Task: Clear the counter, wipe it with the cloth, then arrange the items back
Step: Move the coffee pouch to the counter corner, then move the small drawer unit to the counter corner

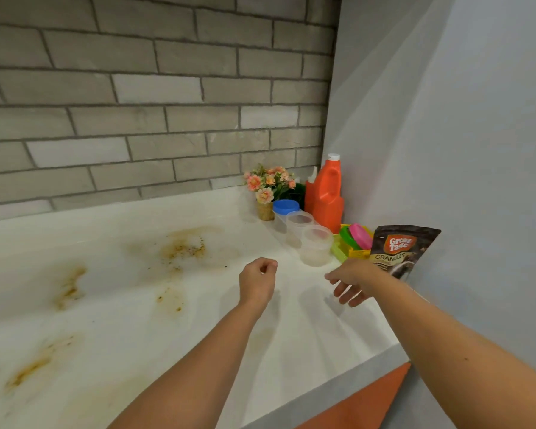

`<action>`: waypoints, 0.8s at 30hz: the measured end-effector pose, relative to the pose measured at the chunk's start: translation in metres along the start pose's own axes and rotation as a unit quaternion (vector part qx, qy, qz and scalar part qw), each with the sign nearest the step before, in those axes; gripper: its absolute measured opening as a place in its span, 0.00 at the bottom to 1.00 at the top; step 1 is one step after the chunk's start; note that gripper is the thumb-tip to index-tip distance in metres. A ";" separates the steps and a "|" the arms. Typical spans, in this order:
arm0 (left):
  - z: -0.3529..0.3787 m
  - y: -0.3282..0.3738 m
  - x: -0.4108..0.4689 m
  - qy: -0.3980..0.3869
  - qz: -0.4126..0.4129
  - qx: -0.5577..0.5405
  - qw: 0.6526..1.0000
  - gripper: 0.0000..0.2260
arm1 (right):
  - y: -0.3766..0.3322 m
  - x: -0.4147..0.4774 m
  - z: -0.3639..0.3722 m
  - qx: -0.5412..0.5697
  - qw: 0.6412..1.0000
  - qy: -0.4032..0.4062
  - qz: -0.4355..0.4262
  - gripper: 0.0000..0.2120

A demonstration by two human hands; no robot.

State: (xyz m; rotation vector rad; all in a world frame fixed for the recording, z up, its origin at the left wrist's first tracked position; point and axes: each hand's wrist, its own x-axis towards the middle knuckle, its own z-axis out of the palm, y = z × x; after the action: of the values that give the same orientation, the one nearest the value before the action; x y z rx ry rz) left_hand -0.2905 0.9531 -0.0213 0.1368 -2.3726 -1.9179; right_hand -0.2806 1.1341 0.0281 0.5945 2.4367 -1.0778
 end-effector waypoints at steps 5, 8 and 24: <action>-0.108 -0.011 -0.006 0.062 -0.012 0.014 0.998 0.08 | -0.072 -0.025 0.075 -0.003 0.995 -0.039 -0.087 0.16; -0.178 -0.019 -0.015 0.109 -0.024 0.032 0.993 0.10 | -0.116 -0.044 0.127 -0.004 0.988 -0.080 -0.135 0.18; -0.437 -0.069 -0.049 0.349 -0.094 0.039 0.931 0.11 | -0.278 -0.109 0.338 -0.070 0.915 -0.252 -0.307 0.15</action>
State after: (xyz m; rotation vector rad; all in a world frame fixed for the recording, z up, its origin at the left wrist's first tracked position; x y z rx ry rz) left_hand -0.1863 0.5206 0.0021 0.9127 -1.9808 -1.4756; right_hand -0.2732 0.6834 0.0390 -0.4914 2.2269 -1.0829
